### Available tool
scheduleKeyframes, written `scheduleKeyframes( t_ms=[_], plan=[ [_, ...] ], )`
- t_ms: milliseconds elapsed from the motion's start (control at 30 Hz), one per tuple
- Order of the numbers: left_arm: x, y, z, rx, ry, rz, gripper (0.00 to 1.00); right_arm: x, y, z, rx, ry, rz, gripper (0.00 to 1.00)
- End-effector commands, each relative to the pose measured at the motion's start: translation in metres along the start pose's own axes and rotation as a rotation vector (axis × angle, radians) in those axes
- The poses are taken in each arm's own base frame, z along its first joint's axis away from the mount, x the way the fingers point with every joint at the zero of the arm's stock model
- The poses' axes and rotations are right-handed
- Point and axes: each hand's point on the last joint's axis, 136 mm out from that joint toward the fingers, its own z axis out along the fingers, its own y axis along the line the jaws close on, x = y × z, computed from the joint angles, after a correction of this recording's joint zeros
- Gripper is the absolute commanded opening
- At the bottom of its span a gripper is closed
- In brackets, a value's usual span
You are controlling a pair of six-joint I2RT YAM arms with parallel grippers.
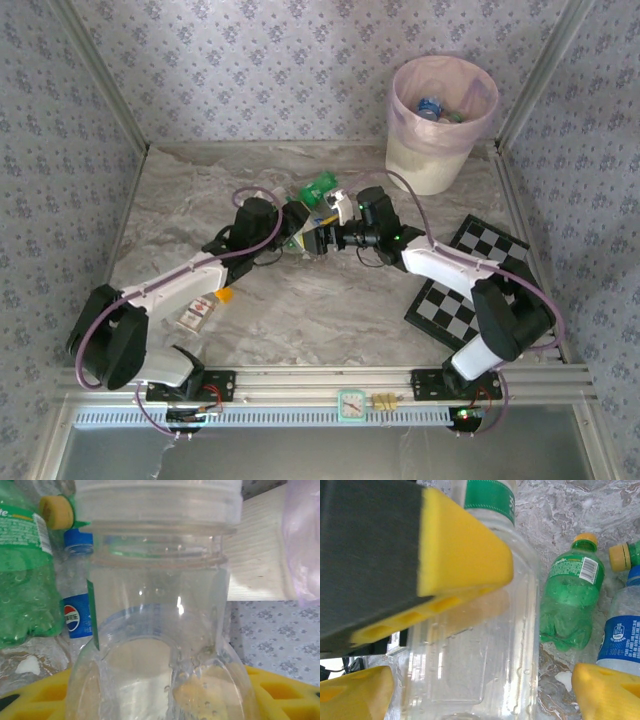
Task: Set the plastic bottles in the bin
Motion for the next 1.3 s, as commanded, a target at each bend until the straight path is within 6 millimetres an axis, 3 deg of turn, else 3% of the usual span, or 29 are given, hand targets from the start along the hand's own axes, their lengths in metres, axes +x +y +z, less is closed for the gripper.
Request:
scheduleKeyframes(
  t_ms=[0, 200, 400, 500, 633, 833, 1067, 1267],
  plan=[
    [-0.006, -0.028, -0.008, 0.119, -0.009, 0.013, 0.44, -0.007, 0.008, 0.003, -0.031, -0.005, -0.018, 0.92],
    [0.0, -0.035, -0.003, 0.171, 0.024, -0.01, 0.44, -0.012, 0.015, 0.003, -0.068, -0.022, -0.014, 0.79],
    [0.003, -0.037, 0.0, 0.191, 0.044, -0.019, 0.47, -0.013, 0.016, 0.002, -0.086, -0.029, -0.001, 0.53],
    [0.004, -0.037, -0.002, 0.191, 0.05, -0.014, 0.62, -0.014, 0.013, -0.001, -0.081, -0.048, 0.011, 0.48],
    [-0.001, -0.032, -0.008, 0.169, 0.038, 0.003, 0.97, -0.016, 0.004, -0.004, -0.054, -0.069, 0.029, 0.48],
    [-0.027, -0.01, -0.024, 0.098, -0.036, -0.007, 1.0, -0.02, -0.016, -0.013, 0.009, -0.075, 0.065, 0.47],
    [-0.053, 0.044, -0.037, -0.125, -0.125, -0.01, 1.0, -0.045, -0.049, -0.058, 0.203, -0.138, 0.056, 0.46],
    [-0.047, 0.074, -0.036, -0.232, -0.106, 0.003, 1.0, -0.098, -0.081, -0.125, 0.482, -0.231, 0.033, 0.47]
  ],
)
